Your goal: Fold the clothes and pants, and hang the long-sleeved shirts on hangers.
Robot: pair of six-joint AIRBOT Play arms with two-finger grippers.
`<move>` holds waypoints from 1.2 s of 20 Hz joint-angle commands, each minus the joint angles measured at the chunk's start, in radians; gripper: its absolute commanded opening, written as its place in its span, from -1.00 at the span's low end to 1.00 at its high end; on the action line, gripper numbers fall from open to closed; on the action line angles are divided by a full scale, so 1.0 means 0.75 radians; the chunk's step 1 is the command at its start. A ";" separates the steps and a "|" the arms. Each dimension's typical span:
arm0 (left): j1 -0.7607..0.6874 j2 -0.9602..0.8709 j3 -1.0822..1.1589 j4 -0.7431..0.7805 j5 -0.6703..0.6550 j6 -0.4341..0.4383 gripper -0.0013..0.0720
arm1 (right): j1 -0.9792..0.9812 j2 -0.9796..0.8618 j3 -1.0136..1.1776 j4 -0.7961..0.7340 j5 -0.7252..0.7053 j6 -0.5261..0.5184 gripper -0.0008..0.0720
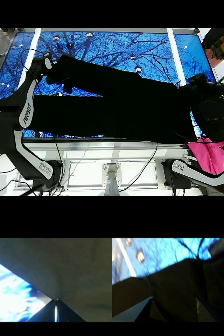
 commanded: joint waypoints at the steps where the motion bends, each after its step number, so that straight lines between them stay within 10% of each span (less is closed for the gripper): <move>1: 0.031 0.032 -0.001 0.170 -0.168 -0.037 -0.97 | 0.005 -0.076 0.002 -0.030 0.149 -0.054 0.64; 15: 0.133 0.049 -0.001 0.294 -0.486 -0.289 -0.95 | 0.142 -0.281 0.116 0.006 -0.005 -0.054 0.64; 19: 0.133 0.049 0.000 0.259 -0.496 -0.305 -0.21 | 0.172 -0.281 0.191 0.000 -0.042 -0.055 0.68; 24: 0.140 0.082 0.004 0.223 -0.431 -0.223 -0.13 | 0.171 -0.280 0.270 -0.013 -0.051 -0.055 0.66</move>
